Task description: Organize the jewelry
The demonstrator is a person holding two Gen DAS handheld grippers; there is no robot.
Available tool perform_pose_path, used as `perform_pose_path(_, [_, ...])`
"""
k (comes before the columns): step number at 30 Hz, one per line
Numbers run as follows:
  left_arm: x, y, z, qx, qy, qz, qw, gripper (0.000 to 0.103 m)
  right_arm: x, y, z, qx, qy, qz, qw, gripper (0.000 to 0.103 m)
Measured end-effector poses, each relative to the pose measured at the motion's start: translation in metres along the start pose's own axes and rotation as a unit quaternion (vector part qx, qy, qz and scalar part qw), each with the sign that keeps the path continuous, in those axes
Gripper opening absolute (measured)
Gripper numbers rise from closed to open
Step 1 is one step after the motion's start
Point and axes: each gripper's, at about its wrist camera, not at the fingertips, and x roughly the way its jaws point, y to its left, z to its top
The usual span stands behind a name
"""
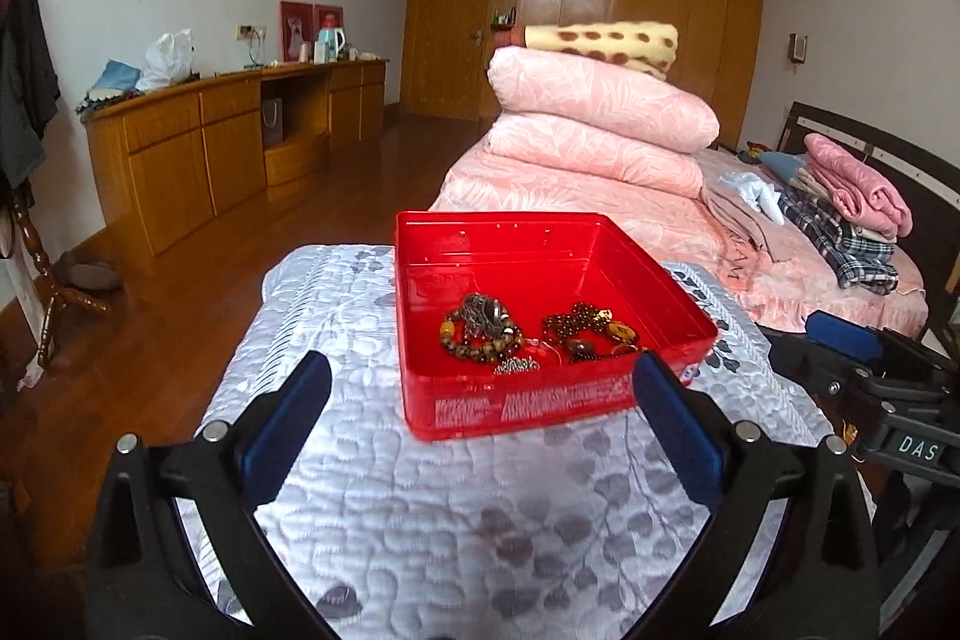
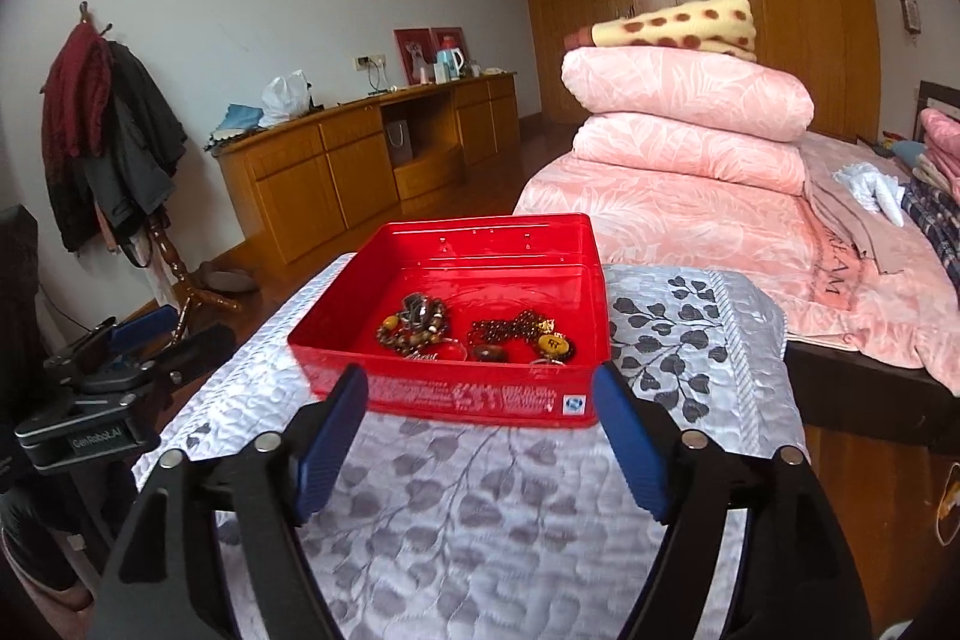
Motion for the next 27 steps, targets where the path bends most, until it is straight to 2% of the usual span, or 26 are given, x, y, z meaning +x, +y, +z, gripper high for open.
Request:
perform_pose_path(4, [-0.021,-0.002,-0.008,0.001,-0.015,0.006,0.9999,0.097,-0.019,0.008,-0.008,-0.006,-0.012,-0.002,1.000,0.078])
perform_pose_path(6, [-0.031,-0.002,-0.011,0.001,-0.023,0.013,0.9996,0.097,-0.027,0.011,-0.011,-0.008,-0.019,-0.005,1.000,0.084])
perform_pose_path(15, [-0.066,-0.011,-0.022,0.018,-0.057,0.025,0.9979,0.097,-0.061,0.020,-0.019,-0.026,-0.058,-0.015,0.998,0.097])
perform_pose_path(27, [-0.103,-0.033,-0.034,0.052,-0.081,0.025,0.9951,0.097,-0.095,0.027,-0.031,-0.030,-0.090,-0.006,0.996,0.097])
